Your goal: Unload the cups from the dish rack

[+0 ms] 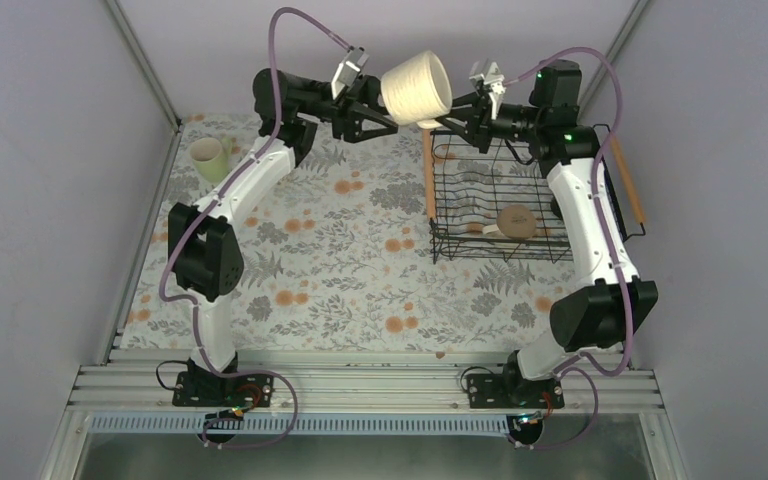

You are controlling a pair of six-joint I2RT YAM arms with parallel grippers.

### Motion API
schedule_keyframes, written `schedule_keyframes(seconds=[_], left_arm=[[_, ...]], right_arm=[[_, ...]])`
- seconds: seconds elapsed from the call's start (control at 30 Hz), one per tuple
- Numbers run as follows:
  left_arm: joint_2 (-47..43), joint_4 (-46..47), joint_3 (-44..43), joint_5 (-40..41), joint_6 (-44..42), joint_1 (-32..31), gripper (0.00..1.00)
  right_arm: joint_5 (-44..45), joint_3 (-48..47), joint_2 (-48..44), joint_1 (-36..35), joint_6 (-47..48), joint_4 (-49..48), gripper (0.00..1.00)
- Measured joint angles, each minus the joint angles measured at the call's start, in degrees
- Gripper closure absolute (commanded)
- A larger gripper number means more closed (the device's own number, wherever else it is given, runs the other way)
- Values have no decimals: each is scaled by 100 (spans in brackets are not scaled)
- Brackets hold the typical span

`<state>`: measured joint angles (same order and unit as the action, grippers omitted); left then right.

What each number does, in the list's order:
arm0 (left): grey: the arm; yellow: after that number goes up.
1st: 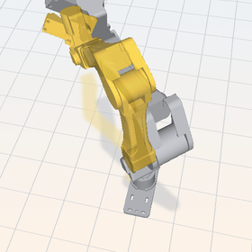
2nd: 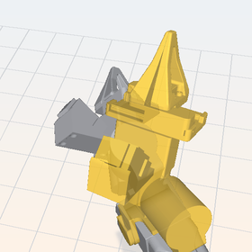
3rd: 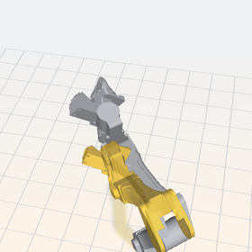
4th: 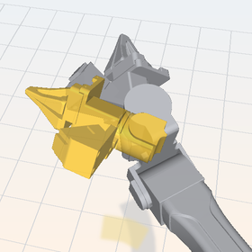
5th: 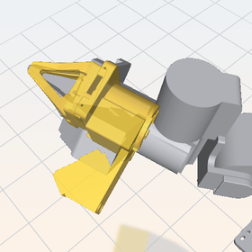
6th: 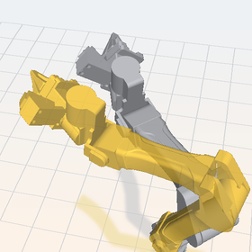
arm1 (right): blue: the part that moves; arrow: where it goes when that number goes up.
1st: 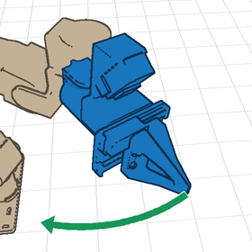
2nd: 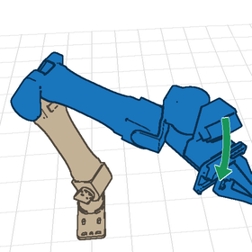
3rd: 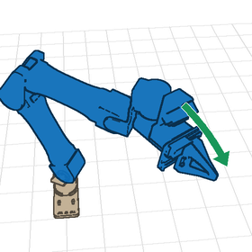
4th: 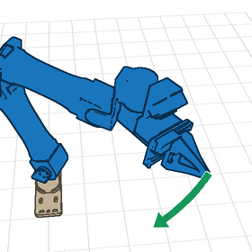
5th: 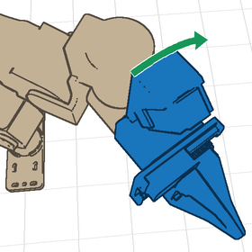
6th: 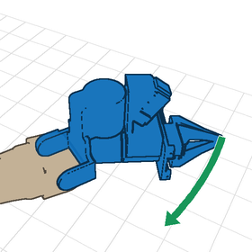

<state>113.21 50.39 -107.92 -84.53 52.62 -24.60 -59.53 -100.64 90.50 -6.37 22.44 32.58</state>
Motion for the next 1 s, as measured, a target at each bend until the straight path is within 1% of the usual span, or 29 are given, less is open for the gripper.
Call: schedule_keyframes(seconds=[0.07, 0.13, 0.27, 0.37, 0.47, 0.5, 0.57, 0.63, 0.7, 0.77, 0.8, 0.87, 0.9, 0.97, 1.0], left_arm=[[13, 291, 0, -7, 269, 4, 69], [50, 553, -2, 22, 540, 2, 73], [111, 931, -7, 42, 839, 11, 90], [138, 1113, -24, 216, 946, 59, 97], [166, 1217, -31, 243, 1021, 74, 97], [175, 1239, -31, 247, 1038, 72, 98], [181, 1276, -31, 256, 1073, 72, 98], [181, 1300, -31, 203, 1093, 70, 98], [181, 1285, -33, 140, 1088, 68, 98], [181, 1141, -50, 57, 960, 68, 98], [179, 1014, -59, 33, 844, 70, 98], [142, 542, -66, -44, 437, 92, 98], [98, 72, -81, -76, 66, 116, 98], [50, -1220, -273, -90, -1071, 149, 97], [52, -2356, -586, 24, -1963, 162, 98]], right_arm=[[-72, 13, 11, -39, -66, -129, 97], [-181, 15, 31, -76, -105, -216, 97], [-278, 28, 50, -153, -160, -321, 96], [-304, 31, 59, -188, -229, -356, 91], [-280, 31, 68, -195, -278, -382, 85], [-278, 31, 70, -195, -282, -380, 80], [-275, 31, 70, -195, -289, -380, 67], [-275, 31, 72, -195, -330, -393, 45], [-232, 31, 74, -192, -341, -380, 27], [-76, 31, 81, -179, -315, -350, 4], [20, 31, 81, -181, -313, -321, 1], [293, 26, 85, -181, -214, -249, 0], [463, 15, 90, -181, -138, -168, 0], [758, -13, 96, -188, -11, -22, 0], [942, -46, 96, -190, 87, 79, 0]])
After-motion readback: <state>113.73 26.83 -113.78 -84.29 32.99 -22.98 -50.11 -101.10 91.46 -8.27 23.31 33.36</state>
